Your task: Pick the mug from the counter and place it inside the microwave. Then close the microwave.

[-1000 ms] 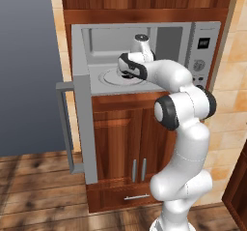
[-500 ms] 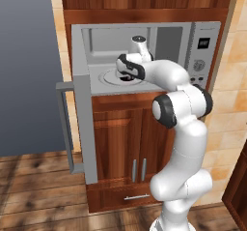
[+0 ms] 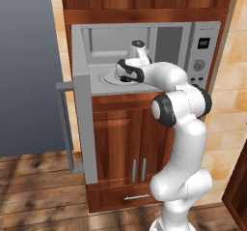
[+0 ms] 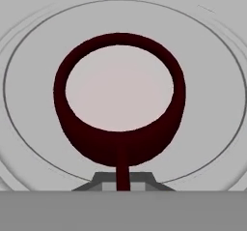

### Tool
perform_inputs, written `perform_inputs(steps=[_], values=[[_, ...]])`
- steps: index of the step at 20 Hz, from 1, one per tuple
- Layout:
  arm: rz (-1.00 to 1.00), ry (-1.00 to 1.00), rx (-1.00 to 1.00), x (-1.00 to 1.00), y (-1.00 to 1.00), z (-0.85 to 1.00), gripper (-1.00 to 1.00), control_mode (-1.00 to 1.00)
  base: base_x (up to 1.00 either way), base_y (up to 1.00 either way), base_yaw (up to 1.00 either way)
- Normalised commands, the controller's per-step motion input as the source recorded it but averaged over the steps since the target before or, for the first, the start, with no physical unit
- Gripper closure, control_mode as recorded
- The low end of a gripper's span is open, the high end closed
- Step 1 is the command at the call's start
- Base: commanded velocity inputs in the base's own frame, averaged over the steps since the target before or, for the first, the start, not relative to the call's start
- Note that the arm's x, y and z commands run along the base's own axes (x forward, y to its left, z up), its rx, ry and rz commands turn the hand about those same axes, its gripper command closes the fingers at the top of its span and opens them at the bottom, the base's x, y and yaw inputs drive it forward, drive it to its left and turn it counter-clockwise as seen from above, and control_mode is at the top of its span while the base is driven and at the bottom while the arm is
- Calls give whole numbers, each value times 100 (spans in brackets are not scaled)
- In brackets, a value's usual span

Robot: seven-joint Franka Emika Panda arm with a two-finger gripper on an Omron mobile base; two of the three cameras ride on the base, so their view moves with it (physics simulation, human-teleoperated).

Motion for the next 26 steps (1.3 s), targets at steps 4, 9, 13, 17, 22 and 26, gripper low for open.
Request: perform_inputs(steps=[4, 9, 13, 17, 22, 26], values=[[0, -1, 0, 7, 0, 0, 100, -100, 0, 0, 0], [0, 0, 0, 0, 0, 0, -100, -100, 0, 0, 0], [0, 0, 0, 0, 0, 0, -100, -100, 0, 0, 0], [0, 0, 0, 0, 0, 0, -100, -100, 0, 0, 0], [0, 0, 2, -29, -4, 4, -100, -100, 0, 0, 0], [-1, 0, 6, -71, -5, 0, -100, -100, 0, 0, 0]])
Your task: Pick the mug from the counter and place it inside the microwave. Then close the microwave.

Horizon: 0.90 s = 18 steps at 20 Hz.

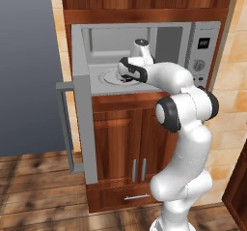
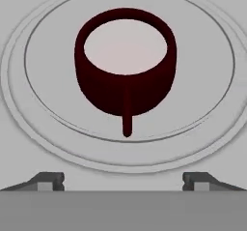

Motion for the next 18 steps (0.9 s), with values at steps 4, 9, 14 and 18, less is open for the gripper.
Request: perform_inputs(steps=[4, 9, 14, 18], values=[[0, 0, 6, -84, 0, 4, -100, -100, 0, 0, 0], [0, -5, 2, -72, -11, 4, -100, -100, 0, 0, 0], [0, -8, 0, -84, -1, 15, -100, -100, 0, 0, 0], [0, -9, 0, -92, -3, 30, -100, -100, 0, 0, 0]])
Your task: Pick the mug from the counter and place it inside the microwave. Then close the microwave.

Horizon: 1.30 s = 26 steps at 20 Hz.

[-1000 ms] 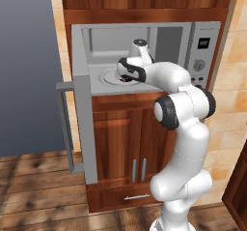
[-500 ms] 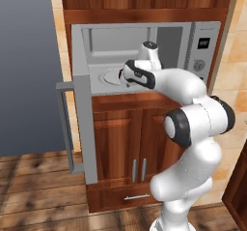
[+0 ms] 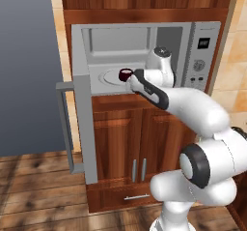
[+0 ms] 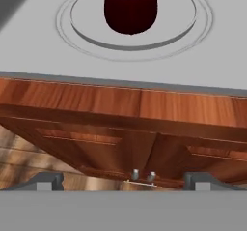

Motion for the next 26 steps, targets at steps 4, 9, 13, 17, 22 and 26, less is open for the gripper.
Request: perform_inputs(steps=[4, 9, 13, 17, 22, 26], values=[[0, -3, 0, -100, -14, 37, -100, -100, 0, 0, 0], [0, 0, 0, -99, -24, 29, -100, -100, 0, 0, 0], [0, 0, 0, -88, -18, 39, -100, -100, 0, 0, 0], [0, 0, 0, -89, -6, 40, -100, -100, 0, 0, 0], [1, 0, 0, -81, -3, 39, -100, -100, 0, 0, 0], [1, -3, 0, -41, -2, 18, -100, -100, 0, 0, 0]])
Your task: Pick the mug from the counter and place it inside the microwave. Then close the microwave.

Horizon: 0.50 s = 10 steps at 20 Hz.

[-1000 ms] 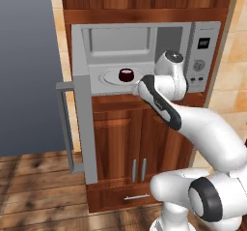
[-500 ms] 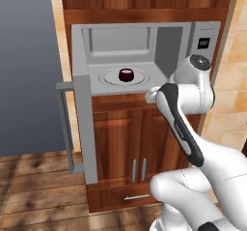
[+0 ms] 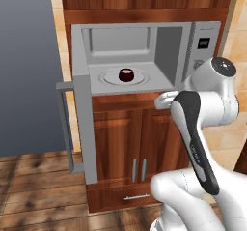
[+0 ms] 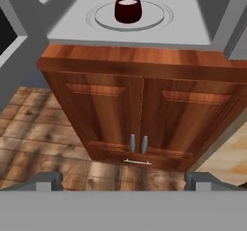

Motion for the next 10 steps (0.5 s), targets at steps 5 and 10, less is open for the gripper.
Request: perform_inputs(steps=[5, 10], values=[[0, -10, 0, -63, 0, 11, -100, -100, 0, 0, 0], [0, -11, -1, -69, 0, 10, -100, -100, 0, 0, 0]])
